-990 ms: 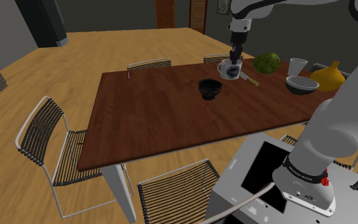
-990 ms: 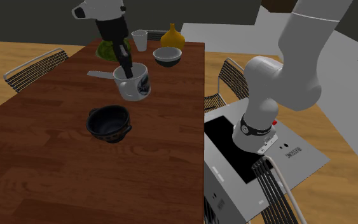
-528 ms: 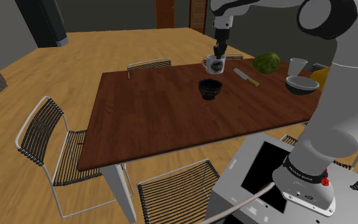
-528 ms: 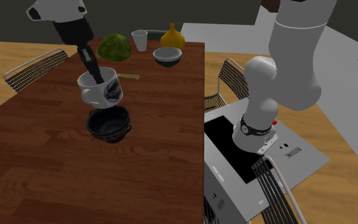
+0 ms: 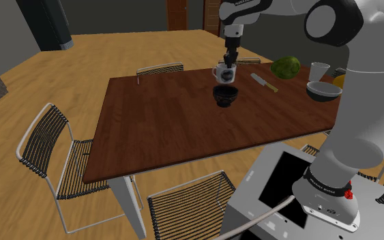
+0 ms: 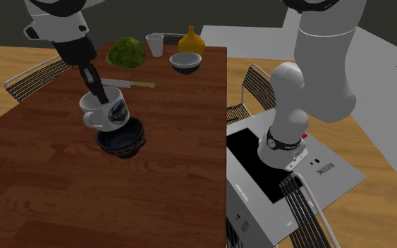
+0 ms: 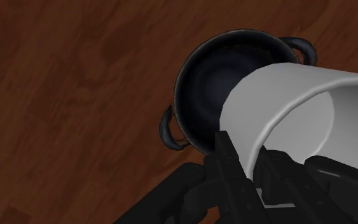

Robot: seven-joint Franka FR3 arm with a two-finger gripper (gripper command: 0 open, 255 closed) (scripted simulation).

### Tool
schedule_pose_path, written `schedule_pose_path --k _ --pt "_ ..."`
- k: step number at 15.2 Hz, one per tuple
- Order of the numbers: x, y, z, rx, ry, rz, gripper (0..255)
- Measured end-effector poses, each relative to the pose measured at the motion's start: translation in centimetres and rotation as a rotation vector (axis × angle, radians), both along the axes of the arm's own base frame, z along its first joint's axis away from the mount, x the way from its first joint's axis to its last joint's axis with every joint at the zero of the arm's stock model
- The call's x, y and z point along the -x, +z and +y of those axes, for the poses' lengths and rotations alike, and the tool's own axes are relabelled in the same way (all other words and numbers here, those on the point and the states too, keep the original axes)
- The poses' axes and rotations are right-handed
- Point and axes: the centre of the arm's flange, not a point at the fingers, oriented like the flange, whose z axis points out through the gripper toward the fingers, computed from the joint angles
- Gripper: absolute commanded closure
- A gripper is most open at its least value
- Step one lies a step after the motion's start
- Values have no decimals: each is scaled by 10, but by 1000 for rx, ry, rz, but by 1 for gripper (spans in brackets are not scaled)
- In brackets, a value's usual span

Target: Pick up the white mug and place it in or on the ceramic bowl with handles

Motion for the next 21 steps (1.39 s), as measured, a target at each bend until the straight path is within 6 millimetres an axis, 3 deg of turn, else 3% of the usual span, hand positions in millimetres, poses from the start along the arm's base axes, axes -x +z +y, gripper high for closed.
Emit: schedule_pose_path --k 9,16,17,21 --pt "-1 -48 -1 0 0 0 255" --pt "0 -53 -1 0 0 0 255" --pt "0 -53 -1 0 0 0 0" --pt "0 -53 -1 0 0 -1 0"
